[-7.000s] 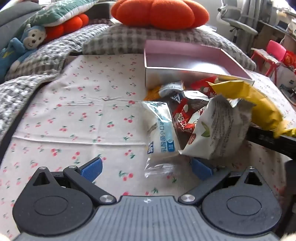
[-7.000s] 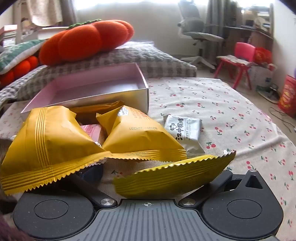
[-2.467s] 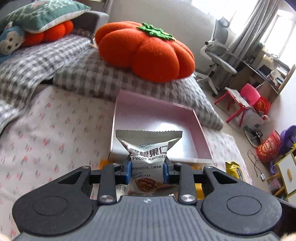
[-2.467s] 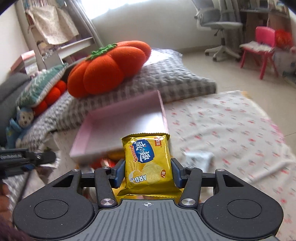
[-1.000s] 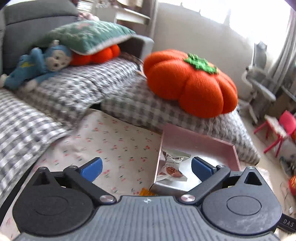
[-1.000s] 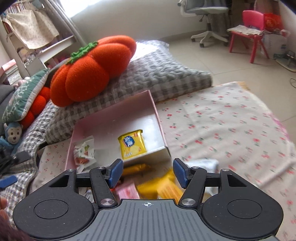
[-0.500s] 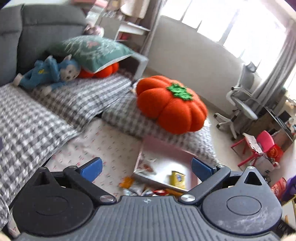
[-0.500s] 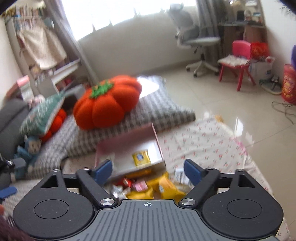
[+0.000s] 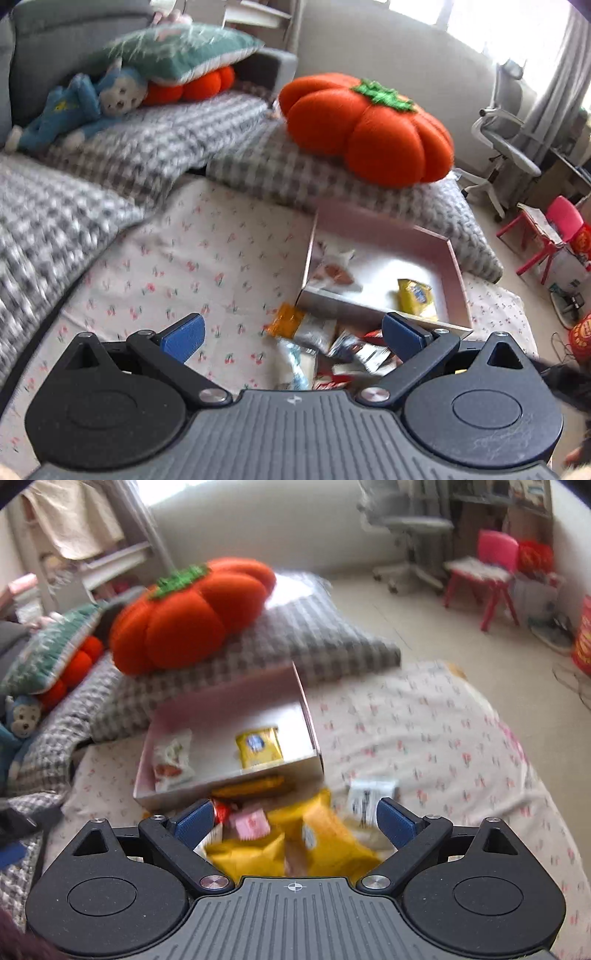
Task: Organize snacks
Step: 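Withdraw both tools from the box back toward the snack pile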
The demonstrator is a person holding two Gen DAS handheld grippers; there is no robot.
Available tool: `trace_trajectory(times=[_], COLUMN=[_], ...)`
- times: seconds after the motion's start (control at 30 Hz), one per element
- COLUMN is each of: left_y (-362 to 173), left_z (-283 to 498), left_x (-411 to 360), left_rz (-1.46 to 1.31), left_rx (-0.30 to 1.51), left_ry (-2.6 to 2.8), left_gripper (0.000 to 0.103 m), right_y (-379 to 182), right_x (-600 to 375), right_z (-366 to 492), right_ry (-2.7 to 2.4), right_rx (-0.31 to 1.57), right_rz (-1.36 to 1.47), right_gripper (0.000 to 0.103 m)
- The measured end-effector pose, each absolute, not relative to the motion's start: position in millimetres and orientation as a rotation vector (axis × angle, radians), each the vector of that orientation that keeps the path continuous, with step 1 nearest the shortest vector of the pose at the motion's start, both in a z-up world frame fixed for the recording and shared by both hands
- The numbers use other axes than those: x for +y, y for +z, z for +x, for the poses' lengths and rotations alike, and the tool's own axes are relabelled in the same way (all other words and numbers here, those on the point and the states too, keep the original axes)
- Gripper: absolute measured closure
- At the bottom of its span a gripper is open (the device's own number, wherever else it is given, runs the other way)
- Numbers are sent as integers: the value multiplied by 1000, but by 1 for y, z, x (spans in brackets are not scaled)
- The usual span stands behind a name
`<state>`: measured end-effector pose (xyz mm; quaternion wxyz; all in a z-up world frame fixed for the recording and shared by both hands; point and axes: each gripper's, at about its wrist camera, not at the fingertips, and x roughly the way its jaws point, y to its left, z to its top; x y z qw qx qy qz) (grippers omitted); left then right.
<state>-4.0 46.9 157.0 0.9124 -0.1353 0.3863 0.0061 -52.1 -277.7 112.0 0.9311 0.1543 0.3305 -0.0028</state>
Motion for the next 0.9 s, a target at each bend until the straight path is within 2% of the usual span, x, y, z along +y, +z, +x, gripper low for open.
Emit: trace_trajectory(times=[0.1,0.3,0.53,0.73,0.9], left_y=[152,135,112,127,105], left_z=[-6,-17,-27,-34,-17], left_x=[53,33,13,20,30], left_rz=[-296,-224,-134,-80,-93], left_rx=[815,873,953,864,940], left_ry=[-6,-74,-58,-19,24], left_gripper=[1,1,2,0,1], right_y=[108,68,69,74,54], right_x=[-281,-277,-271,-255,-235], right_z=[-51,-83,-82,-87,-71], right_ry=[-18,21,47,100,123], right_rx=[677,800,811,789,861], right_rz=[315,310,297,223,176], right_gripper=[7,7,7,7,7])
